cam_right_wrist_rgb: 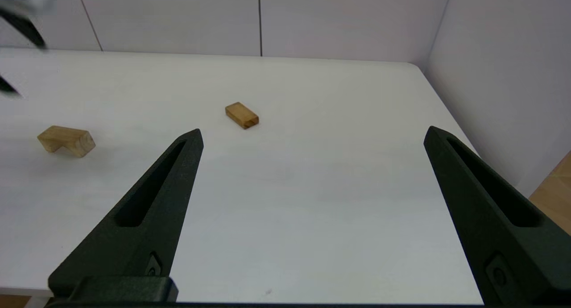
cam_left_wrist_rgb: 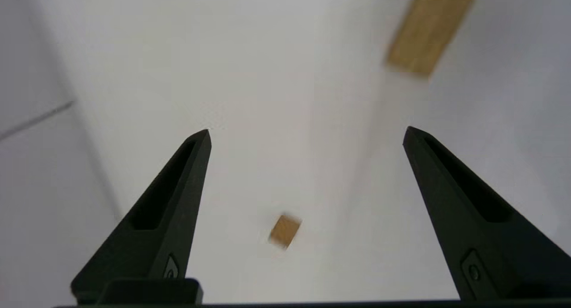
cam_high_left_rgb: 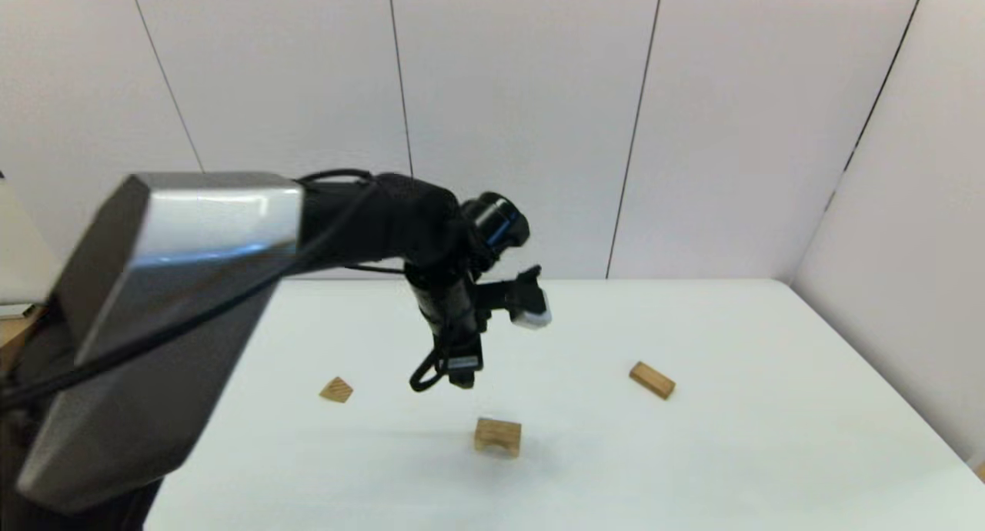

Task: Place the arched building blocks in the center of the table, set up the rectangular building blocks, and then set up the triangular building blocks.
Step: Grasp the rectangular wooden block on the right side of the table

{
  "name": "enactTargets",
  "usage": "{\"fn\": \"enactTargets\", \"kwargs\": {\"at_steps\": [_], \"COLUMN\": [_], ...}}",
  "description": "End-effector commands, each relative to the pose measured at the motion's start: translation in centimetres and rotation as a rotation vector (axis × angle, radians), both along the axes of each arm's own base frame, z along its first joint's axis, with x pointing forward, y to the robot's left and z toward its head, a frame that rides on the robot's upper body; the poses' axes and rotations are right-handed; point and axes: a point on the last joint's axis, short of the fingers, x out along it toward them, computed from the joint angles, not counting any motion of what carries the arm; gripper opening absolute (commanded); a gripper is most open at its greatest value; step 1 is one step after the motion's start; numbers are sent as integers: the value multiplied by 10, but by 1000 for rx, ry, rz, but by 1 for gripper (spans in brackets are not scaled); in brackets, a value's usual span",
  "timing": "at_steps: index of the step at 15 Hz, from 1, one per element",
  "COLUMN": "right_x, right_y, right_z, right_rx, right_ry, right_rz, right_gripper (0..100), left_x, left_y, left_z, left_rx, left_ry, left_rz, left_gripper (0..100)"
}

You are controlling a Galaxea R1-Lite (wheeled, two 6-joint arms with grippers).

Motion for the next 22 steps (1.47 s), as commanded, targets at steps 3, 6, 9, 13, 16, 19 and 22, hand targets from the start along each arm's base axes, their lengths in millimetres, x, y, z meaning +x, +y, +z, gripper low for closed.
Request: {"fn": "enactTargets", "kwargs": {"at_steps": [3, 6, 9, 13, 16, 19, 22], "right_x": [0, 0, 0, 0, 0, 0, 0], "right_y": [0, 0, 0, 0, 0, 0, 0], "right_z": [0, 0, 0, 0, 0, 0, 0], "right_rx": [-1, -1, 0, -1, 0, -1, -1], "right_ry": [0, 0, 0, 0, 0, 0, 0], "right_rz": [2, 0, -1, 0, 0, 2, 0], "right_gripper": [100, 100, 100, 100, 100, 100, 100], "left_x": [-71, -140, -218, -301, -358, -396, -428], "left_y": [175, 230, 256, 268, 267, 262, 256], "left_z": [183, 215, 211, 173, 126, 87, 52], "left_rx": [-238, -299, -321, -300, -311, -361, -402], "left_ry": [-331, -411, -439, -445, -476, -529, -619], "left_rz": [534, 752, 869, 947, 1089, 1174, 1176], "left_gripper": [100, 100, 100, 100, 100, 100, 100]}}
